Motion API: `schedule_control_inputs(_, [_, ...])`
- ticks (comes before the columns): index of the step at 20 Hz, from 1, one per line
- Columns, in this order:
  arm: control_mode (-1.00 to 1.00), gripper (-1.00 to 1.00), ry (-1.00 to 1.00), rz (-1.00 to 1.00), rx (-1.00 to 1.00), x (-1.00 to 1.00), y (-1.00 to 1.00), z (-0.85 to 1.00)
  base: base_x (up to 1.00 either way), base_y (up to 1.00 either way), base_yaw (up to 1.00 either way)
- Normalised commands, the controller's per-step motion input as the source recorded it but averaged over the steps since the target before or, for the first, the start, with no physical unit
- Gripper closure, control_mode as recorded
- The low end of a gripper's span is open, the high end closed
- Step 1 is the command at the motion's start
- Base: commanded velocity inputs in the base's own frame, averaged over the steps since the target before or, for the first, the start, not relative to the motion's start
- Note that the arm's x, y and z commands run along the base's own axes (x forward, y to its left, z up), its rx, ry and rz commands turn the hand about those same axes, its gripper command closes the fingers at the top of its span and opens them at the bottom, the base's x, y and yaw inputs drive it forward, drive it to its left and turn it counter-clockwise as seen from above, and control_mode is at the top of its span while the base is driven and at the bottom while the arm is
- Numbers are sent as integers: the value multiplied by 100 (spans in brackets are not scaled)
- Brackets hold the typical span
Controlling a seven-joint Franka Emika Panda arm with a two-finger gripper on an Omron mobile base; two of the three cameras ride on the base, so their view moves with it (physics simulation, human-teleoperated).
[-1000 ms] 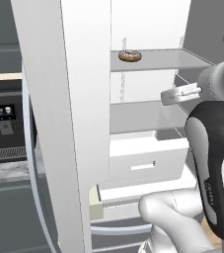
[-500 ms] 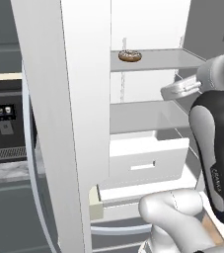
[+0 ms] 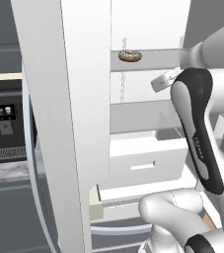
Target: Take the donut and cupcake from the fridge and place them on the empty tray on the dining counter.
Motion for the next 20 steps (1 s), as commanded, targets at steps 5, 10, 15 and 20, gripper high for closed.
schedule_control_inputs(5, [-100,-100,0,0,0,38,0,0,0,0,0])
schedule_control_inputs(10, [-100,-100,0,0,0,54,0,0,0,0,0])
schedule_control_inputs(15, [-100,-100,0,0,0,61,0,0,0,0,0])
schedule_control_inputs(20, [-100,-100,0,0,0,57,0,0,0,0,0])
